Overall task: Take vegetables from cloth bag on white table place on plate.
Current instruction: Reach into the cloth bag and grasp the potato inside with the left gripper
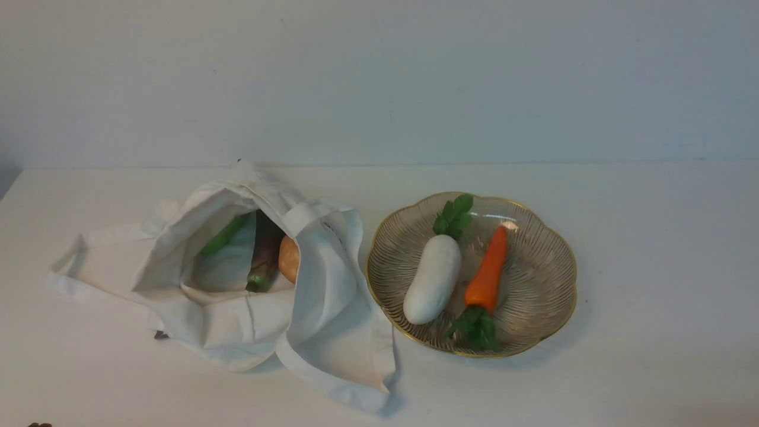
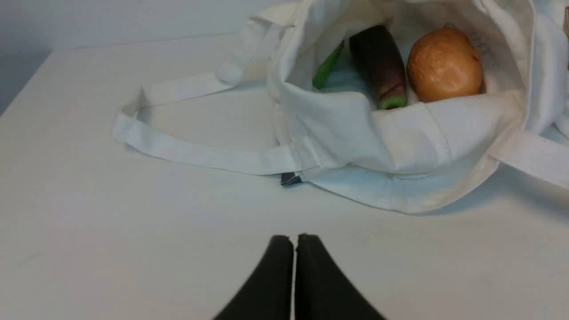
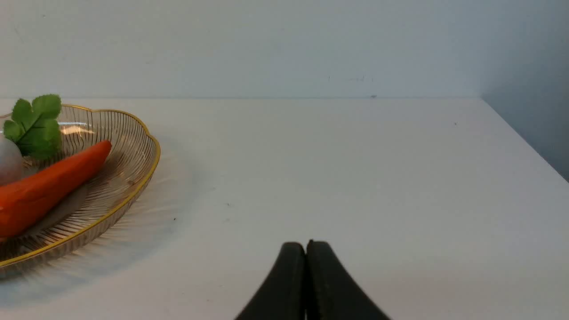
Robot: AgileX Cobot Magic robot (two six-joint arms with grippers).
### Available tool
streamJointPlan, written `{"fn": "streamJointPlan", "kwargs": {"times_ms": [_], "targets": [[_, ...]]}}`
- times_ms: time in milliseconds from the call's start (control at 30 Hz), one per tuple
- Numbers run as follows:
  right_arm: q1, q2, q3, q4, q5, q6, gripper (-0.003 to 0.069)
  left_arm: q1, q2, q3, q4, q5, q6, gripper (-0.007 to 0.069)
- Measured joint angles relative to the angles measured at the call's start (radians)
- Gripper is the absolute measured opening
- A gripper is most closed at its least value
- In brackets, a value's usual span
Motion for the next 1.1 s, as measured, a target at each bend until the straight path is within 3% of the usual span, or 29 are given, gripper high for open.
{"fn": "streamJointPlan", "kwargs": {"times_ms": [867,1000,1100], "targets": [[0.0,0.0,0.0,0.0,0.0,0.0,-0.001,0.0,0.0,0.0,0.01,-0.001,-0.002,-0.0005],[0.0,0.0,0.0,0.0,0.0,0.0,-0.001,0.0,0.0,0.003,-0.067,-0.06,-0.069,-0.0005],[0.0,0.0,0.0,0.0,0.0,0.0,-0.001,0.0,0.0,0.003,-0.235,-0.156,-0.181,-0.0005]]}}
